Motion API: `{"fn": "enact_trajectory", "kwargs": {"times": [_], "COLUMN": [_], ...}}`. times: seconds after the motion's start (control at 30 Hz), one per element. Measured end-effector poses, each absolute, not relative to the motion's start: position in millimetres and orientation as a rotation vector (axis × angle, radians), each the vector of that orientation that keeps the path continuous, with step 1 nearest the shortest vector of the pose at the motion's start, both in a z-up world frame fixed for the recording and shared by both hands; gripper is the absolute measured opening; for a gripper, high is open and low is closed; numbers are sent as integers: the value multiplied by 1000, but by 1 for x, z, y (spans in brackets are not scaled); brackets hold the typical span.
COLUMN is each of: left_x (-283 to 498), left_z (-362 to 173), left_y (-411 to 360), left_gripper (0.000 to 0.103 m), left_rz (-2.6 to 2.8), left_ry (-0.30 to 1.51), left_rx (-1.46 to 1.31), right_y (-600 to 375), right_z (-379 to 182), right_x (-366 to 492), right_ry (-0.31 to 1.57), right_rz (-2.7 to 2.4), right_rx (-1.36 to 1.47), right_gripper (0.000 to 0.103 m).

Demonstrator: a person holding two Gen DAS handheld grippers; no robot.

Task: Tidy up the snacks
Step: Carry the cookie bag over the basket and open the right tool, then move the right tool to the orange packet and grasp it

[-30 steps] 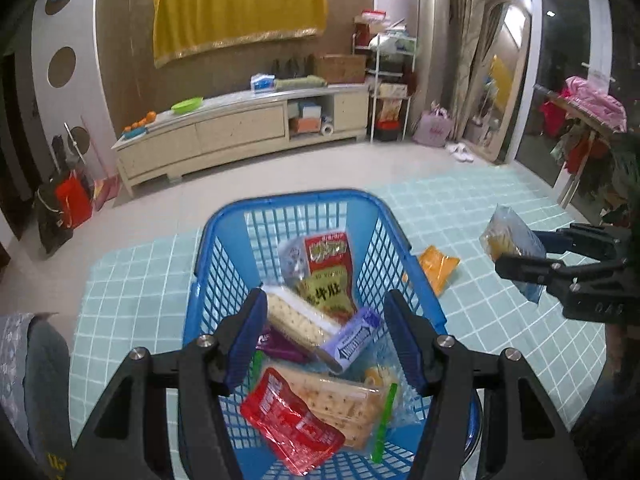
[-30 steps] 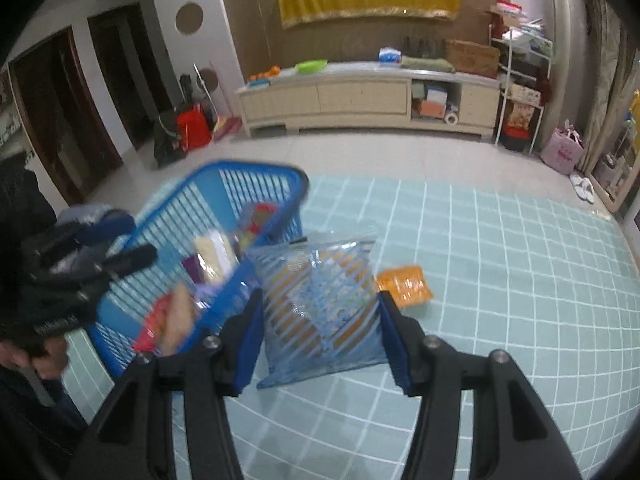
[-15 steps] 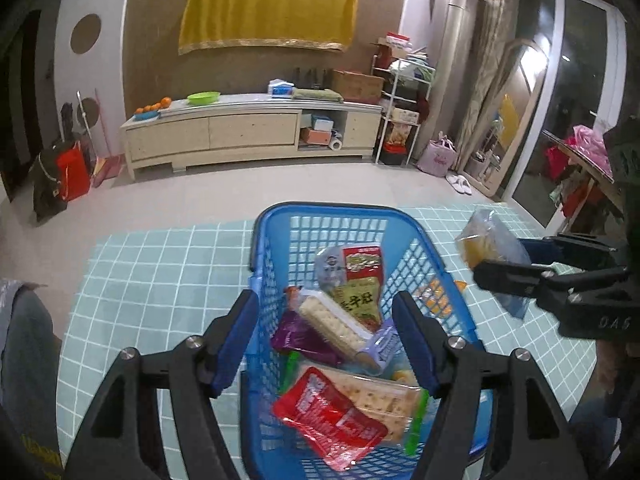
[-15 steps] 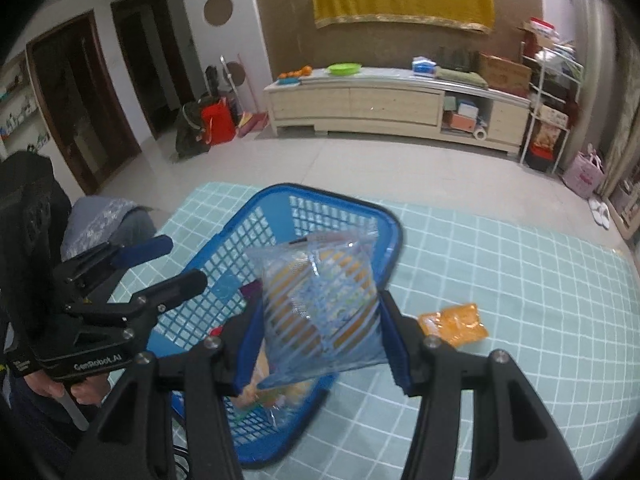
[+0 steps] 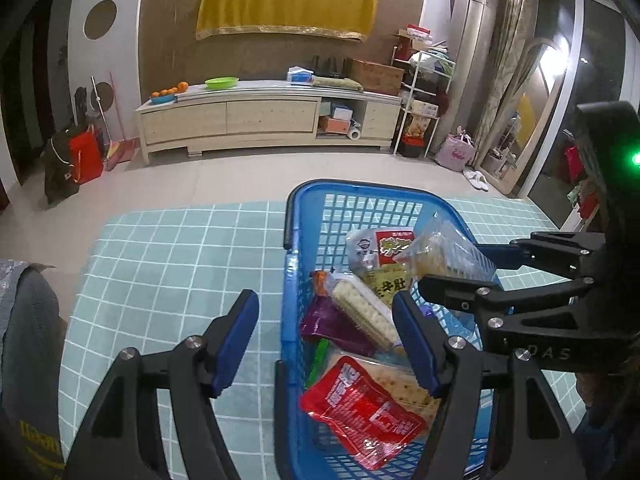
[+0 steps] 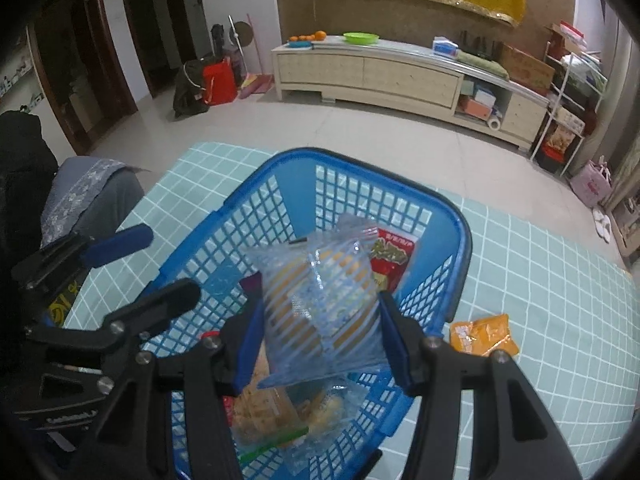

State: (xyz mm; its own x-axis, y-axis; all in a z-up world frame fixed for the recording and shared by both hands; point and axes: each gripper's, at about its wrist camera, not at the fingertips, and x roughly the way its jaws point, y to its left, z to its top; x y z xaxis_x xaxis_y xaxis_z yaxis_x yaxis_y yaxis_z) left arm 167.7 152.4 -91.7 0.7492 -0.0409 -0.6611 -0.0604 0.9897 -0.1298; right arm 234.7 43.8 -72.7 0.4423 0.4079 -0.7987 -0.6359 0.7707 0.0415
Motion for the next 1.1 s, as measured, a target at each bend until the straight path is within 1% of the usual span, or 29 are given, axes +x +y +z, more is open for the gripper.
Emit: {"fn": "enact_trajectory", "kwargs": {"times": [0.17,0.2,0.23,0.3,0.33,0.77,0.97,1.1], "left_x": [165,164,164,163,163,171,183,199], "left_z": [-90,-90,-89,-88,-89,-79,-66,-68], "left_y": [162,163,163,163,162,146,133,125], "left_gripper": [67,67,67,68,69,69,69,69], "left_rz": [31,34,39,37,38,2,1,8], "left_ry": [719,717,716,714,714,726,759,822], "left_rx": [-162,-161,-162,-156,-150,-138,-137,-139], "right_y": [49,50,51,53,50,1,-34,-49], "right_z": [-73,-73,-72,-71,-69,-42,-35,-37], "right_x": [234,233,232,229,229,243,258,270], "right_ry": [909,899,882,860,848,835,862,879], "right_rz": [663,662,652,635,634,570,543,522], "right_rx": [-298,-311,-323,-336,-330,-269,-244,-260], "right_gripper": [60,63,73,85,86,89,89,89]}}
